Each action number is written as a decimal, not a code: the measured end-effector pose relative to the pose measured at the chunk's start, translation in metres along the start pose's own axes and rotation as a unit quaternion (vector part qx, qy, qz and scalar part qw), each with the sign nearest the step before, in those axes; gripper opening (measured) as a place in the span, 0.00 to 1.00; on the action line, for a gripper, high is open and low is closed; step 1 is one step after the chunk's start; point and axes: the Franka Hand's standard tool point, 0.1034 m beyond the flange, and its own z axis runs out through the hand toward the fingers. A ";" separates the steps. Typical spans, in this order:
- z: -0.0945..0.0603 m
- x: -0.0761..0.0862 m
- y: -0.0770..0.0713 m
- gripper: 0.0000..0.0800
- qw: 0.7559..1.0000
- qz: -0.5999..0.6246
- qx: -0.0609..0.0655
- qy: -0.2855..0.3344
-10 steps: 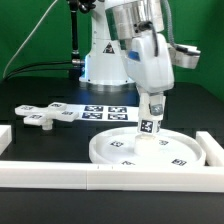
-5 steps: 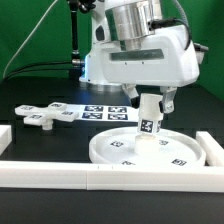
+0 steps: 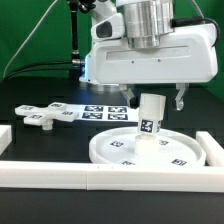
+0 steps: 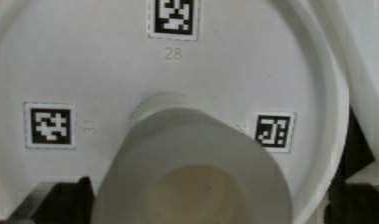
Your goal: Assemble round table
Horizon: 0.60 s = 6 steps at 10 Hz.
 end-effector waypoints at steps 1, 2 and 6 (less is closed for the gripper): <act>0.000 0.000 0.000 0.81 0.999 -0.049 -0.003 0.000; 0.001 -0.001 -0.001 0.81 0.993 -0.115 -0.019 0.003; -0.005 -0.002 -0.007 0.81 0.943 -0.327 -0.055 0.007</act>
Offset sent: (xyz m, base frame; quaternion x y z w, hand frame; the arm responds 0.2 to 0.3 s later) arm -0.0032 -0.0051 0.0079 -0.0715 -0.0069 -0.2801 0.9573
